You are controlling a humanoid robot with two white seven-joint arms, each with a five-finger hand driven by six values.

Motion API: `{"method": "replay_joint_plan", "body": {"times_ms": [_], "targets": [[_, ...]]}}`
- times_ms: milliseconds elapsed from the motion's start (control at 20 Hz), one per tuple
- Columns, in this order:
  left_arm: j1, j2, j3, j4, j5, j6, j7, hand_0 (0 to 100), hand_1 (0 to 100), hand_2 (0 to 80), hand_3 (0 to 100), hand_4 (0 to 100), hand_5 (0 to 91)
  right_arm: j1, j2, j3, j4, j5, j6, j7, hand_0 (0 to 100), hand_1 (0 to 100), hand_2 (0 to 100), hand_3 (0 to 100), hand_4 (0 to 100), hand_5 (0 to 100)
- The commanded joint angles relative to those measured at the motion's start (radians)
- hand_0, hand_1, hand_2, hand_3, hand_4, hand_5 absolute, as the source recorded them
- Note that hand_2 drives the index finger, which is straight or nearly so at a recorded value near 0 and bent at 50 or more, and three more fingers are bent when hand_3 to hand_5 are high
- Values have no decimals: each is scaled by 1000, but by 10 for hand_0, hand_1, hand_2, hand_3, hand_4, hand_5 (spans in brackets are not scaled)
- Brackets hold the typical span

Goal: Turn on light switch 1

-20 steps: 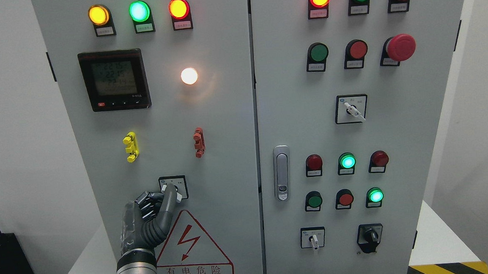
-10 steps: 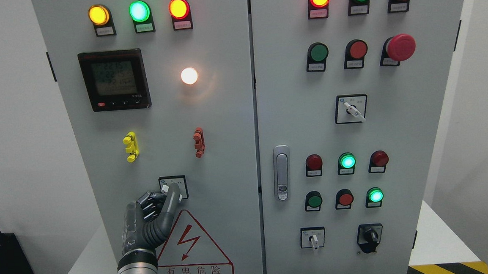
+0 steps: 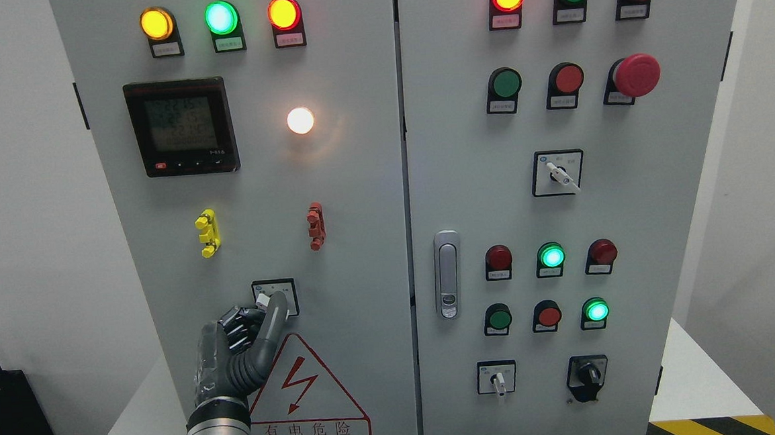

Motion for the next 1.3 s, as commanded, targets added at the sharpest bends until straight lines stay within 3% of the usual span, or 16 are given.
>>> {"method": "replay_joint_plan", "body": {"times_ms": [0,400,750,900,1250], "targets": [[21,3,18,-5,-1,-14,1,154,444,617,893,902,842,0,0,0,0,-25,0,1,0,0,0,0,0,0],[64,7,9,-23,4,-46,0,147,425,620,895,909,853,0,0,0,0,-25,0,1,0,0,0,0,0,0],[148,16,11,-40,4,-195,0,134,414,631,906,915,857,0,0,0,0,-25,0,1,0,0,0,0,0,0],[214,24,12,-40,5,-249,0,126,408,633,915,917,858,0,0,0,0,-25,0,1,0,0,0,0,0,0],[456,55,29,4,40,-491,-6,119,381,593,958,978,847,0,0,0,0,-25,0,1,0,0,0,0,0,0]]}}
